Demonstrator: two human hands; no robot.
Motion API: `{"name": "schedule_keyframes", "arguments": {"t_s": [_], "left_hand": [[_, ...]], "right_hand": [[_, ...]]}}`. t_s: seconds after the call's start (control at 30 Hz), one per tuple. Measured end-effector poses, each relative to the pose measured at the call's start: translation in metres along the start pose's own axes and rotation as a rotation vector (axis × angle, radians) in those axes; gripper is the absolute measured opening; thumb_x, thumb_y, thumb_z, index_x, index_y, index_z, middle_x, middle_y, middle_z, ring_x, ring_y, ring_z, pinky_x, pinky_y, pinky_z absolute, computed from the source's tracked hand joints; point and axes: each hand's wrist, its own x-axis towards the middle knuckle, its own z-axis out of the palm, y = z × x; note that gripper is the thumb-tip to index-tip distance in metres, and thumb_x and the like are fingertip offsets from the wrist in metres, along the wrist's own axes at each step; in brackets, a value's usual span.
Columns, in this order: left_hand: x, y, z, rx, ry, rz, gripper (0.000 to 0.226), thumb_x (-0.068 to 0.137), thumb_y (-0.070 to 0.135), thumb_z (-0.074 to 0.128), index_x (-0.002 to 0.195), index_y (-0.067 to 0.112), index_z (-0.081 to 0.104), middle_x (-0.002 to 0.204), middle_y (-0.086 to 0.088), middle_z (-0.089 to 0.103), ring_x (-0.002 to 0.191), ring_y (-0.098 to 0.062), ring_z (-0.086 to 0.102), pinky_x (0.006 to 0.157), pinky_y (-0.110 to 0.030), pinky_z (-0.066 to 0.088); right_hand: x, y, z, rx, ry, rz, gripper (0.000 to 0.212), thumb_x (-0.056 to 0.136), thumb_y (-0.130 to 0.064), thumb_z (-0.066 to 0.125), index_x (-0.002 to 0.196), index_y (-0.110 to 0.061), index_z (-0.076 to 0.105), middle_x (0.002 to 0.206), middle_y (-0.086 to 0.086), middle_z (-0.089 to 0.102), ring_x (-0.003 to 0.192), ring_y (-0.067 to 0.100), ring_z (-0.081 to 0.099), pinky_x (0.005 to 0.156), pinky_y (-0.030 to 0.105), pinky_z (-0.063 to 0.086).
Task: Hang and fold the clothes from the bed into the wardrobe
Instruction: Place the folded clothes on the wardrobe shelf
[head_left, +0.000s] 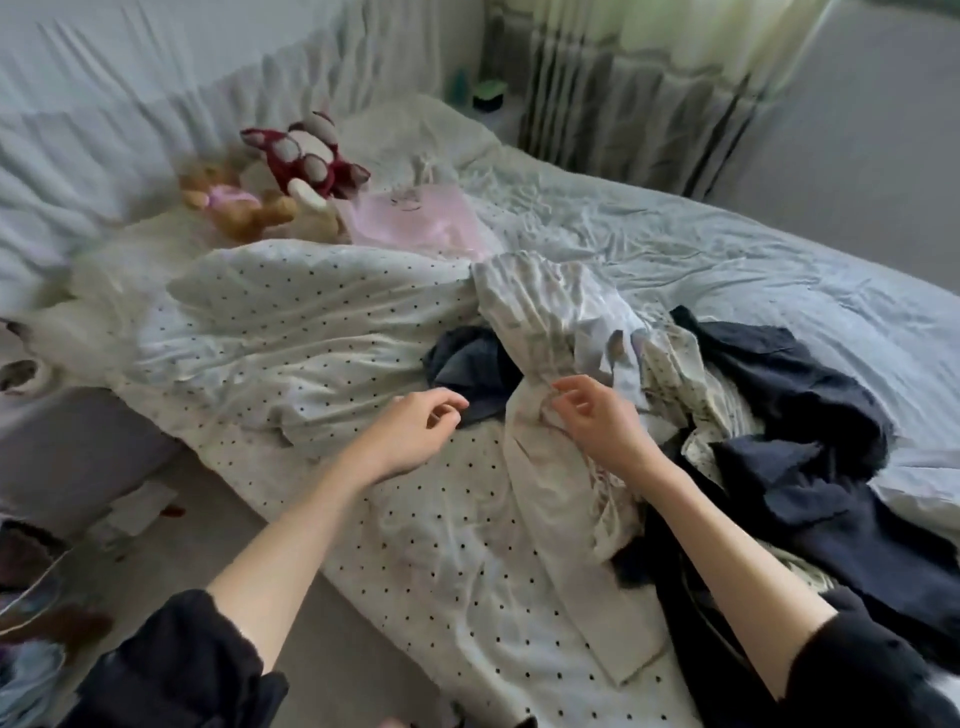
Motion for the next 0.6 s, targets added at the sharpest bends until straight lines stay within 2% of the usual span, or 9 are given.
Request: {"name": "schedule_keyframes", "arguments": {"t_s": [0.1, 0.17, 0.3, 0.4, 0.47, 0.53, 0.57, 0.6], "left_hand": [[0.059, -0.011, -0.004, 0.029, -0.102, 0.043, 0.028, 0.098, 0.025, 0.045, 0.122, 0.024, 0.058, 0.115, 0.007, 0.061, 0.098, -0.006, 0.055, 0.08, -0.019, 0.039], [0.1, -0.019, -0.003, 0.055, -0.2, 0.08, 0.029, 0.098, 0.024, 0.045, 0.124, 0.024, 0.057, 0.118, 0.005, 0.06, 0.1, -0.005, 0.054, 0.083, -0.018, 0.038], [0.178, -0.037, -0.004, 0.106, -0.339, 0.175, 0.031, 0.098, 0.022, 0.045, 0.126, 0.02, 0.055, 0.126, 0.002, 0.058, 0.115, -0.012, 0.053, 0.091, -0.019, 0.038], [0.214, -0.052, -0.008, 0.129, -0.393, 0.232, 0.031, 0.097, 0.021, 0.045, 0.126, 0.019, 0.055, 0.128, 0.002, 0.057, 0.116, -0.011, 0.053, 0.091, -0.017, 0.037], [0.236, -0.064, -0.011, 0.15, -0.415, 0.257, 0.031, 0.097, 0.02, 0.045, 0.127, 0.018, 0.055, 0.129, 0.003, 0.057, 0.116, -0.011, 0.053, 0.093, -0.017, 0.037], [0.262, -0.078, -0.016, 0.158, -0.425, 0.267, 0.032, 0.097, 0.018, 0.046, 0.127, 0.018, 0.056, 0.129, 0.002, 0.058, 0.116, -0.012, 0.053, 0.092, -0.017, 0.035], [0.267, -0.081, -0.018, 0.155, -0.417, 0.266, 0.032, 0.097, 0.017, 0.045, 0.127, 0.017, 0.056, 0.128, 0.002, 0.058, 0.116, -0.012, 0.053, 0.092, -0.017, 0.035], [0.279, -0.088, -0.019, 0.149, -0.422, 0.261, 0.032, 0.096, 0.017, 0.045, 0.126, 0.017, 0.056, 0.127, 0.002, 0.058, 0.116, -0.013, 0.053, 0.092, -0.018, 0.035]], "right_hand": [[0.04, 0.011, 0.003, -0.101, 0.08, 0.122, 0.031, 0.094, -0.029, 0.052, 0.121, -0.014, 0.058, 0.111, 0.001, 0.065, 0.099, 0.017, 0.062, 0.086, 0.036, 0.05], [0.066, 0.017, 0.006, -0.191, 0.122, 0.177, 0.03, 0.094, -0.028, 0.051, 0.12, -0.013, 0.058, 0.113, 0.003, 0.066, 0.1, 0.02, 0.062, 0.084, 0.035, 0.05], [0.128, 0.021, 0.024, -0.364, 0.167, 0.232, 0.029, 0.096, -0.024, 0.048, 0.119, -0.009, 0.059, 0.119, 0.008, 0.06, 0.109, 0.027, 0.056, 0.084, 0.033, 0.042], [0.181, 0.022, 0.048, -0.396, 0.182, 0.22, 0.032, 0.095, -0.022, 0.048, 0.119, -0.003, 0.057, 0.121, 0.012, 0.055, 0.114, 0.031, 0.051, 0.089, 0.034, 0.038], [0.22, 0.027, 0.064, -0.463, 0.18, 0.186, 0.045, 0.092, -0.029, 0.054, 0.128, -0.002, 0.048, 0.134, 0.013, 0.045, 0.127, 0.032, 0.04, 0.1, 0.035, 0.034], [0.254, 0.04, 0.08, -0.64, 0.16, 0.21, 0.061, 0.087, -0.041, 0.06, 0.133, -0.004, 0.044, 0.141, 0.014, 0.038, 0.135, 0.033, 0.03, 0.109, 0.04, 0.027], [0.26, 0.045, 0.084, -0.709, 0.167, 0.208, 0.056, 0.083, -0.04, 0.065, 0.126, -0.006, 0.053, 0.136, 0.014, 0.045, 0.131, 0.034, 0.036, 0.107, 0.042, 0.029], [0.27, 0.051, 0.091, -0.738, 0.204, 0.212, 0.041, 0.076, -0.033, 0.072, 0.109, -0.009, 0.065, 0.121, 0.011, 0.057, 0.119, 0.032, 0.047, 0.101, 0.041, 0.034]]}}
